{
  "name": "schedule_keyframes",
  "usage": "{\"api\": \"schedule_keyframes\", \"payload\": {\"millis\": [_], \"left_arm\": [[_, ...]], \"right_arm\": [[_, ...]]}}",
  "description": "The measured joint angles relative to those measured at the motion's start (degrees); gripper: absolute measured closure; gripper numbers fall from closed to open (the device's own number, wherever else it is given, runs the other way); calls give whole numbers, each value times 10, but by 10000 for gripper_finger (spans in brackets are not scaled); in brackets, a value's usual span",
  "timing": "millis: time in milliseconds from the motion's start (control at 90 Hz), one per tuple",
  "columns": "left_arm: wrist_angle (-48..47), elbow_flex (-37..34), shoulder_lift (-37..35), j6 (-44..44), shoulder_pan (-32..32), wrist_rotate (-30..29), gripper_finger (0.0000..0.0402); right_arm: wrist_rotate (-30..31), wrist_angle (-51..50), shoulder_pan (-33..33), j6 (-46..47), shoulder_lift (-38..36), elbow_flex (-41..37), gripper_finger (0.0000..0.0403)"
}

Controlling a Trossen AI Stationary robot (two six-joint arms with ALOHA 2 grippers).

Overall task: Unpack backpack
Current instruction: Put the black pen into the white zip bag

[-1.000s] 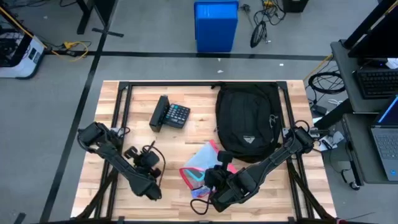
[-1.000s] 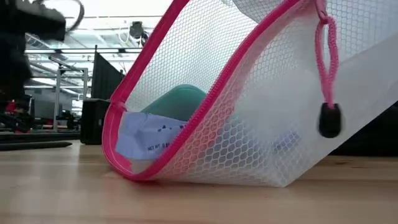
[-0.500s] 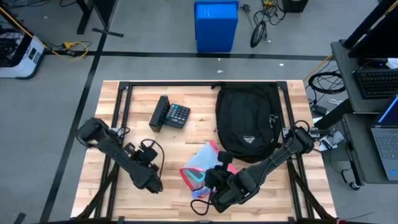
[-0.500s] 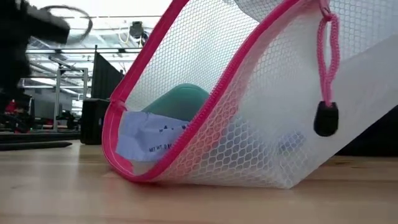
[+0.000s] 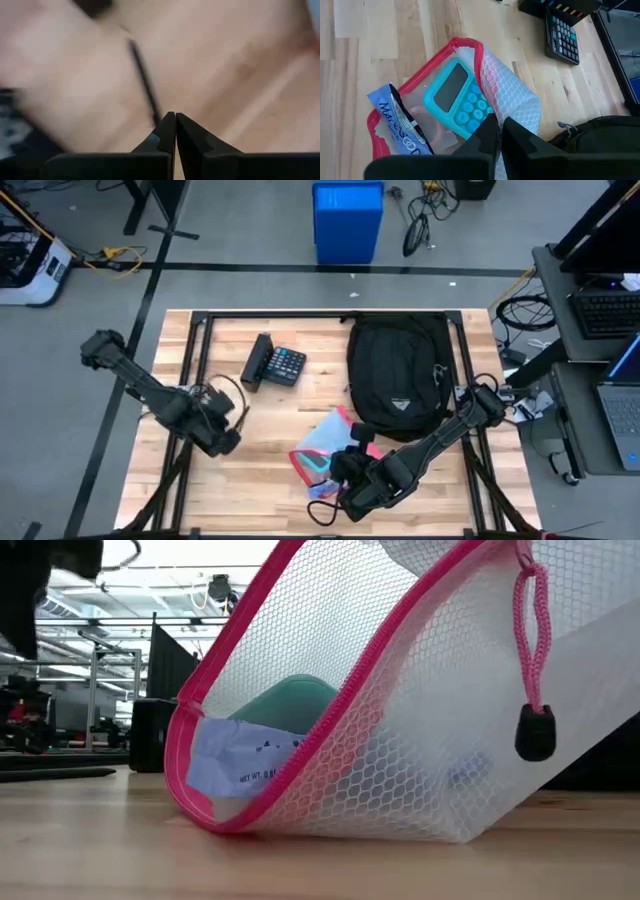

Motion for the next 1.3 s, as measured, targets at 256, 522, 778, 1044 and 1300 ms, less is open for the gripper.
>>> {"api": "schedule_keyframes", "payload": {"millis": [256,522,778,1044,1300], "left_arm": [[75,-109,30,-26,3,10,394],[122,-136,62,-32,3,-35,288],[141,-136,79,-33,3,-53,174],[141,-136,122,-68,18,-53,146],[163,-140,166,-73,27,-53,181]], "right_arm": [[0,0,0,0,0,0,403],[0,0,0,0,0,0,403],[0,-2,0,0,0,0,403],[0,-2,0,0,0,0,403],[0,1,0,0,0,0,403]]}}
